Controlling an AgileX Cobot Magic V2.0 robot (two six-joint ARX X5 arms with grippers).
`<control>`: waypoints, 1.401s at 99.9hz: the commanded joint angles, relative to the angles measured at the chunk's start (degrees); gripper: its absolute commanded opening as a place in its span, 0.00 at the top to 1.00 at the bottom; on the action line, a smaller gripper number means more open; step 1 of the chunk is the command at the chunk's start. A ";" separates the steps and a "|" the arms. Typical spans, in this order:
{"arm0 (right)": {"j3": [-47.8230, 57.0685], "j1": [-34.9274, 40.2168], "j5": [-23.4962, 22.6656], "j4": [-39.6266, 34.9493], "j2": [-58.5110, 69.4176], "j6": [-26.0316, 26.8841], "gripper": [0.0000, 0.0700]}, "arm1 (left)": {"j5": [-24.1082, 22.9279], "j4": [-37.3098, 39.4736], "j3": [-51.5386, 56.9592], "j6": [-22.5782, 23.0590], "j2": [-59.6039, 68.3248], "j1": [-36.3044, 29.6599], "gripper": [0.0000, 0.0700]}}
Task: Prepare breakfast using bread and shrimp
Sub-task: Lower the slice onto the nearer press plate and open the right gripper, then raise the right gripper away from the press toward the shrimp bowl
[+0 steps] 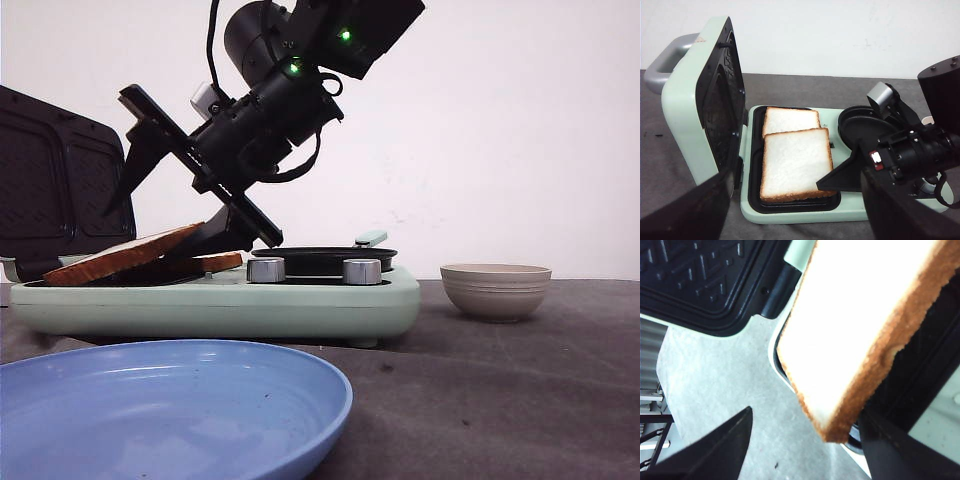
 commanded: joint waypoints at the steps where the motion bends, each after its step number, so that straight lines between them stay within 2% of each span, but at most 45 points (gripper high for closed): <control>1: 1.55 0.57 0.17 0.09 1.09 -1.51 0.41 | -0.24 0.52 0.13 0.68 0.20 -0.11 0.38; 27: 1.68 0.17 0.20 -1.62 0.83 -2.19 0.41 | -0.24 0.52 0.13 0.68 0.20 -0.11 0.38; 74: 1.73 -2.08 0.35 -6.49 -1.86 -6.62 0.40 | -0.24 0.50 0.13 0.63 0.20 -0.11 0.38; 113: 1.70 -4.55 11.63 -11.50 -10.60 -12.50 0.41 | -0.48 -0.90 0.13 0.70 0.20 -0.11 0.38; 140: 1.57 -7.02 16.74 -16.04 -16.92 -17.97 0.43 | -1.46 -1.95 0.13 0.70 0.20 -0.11 0.38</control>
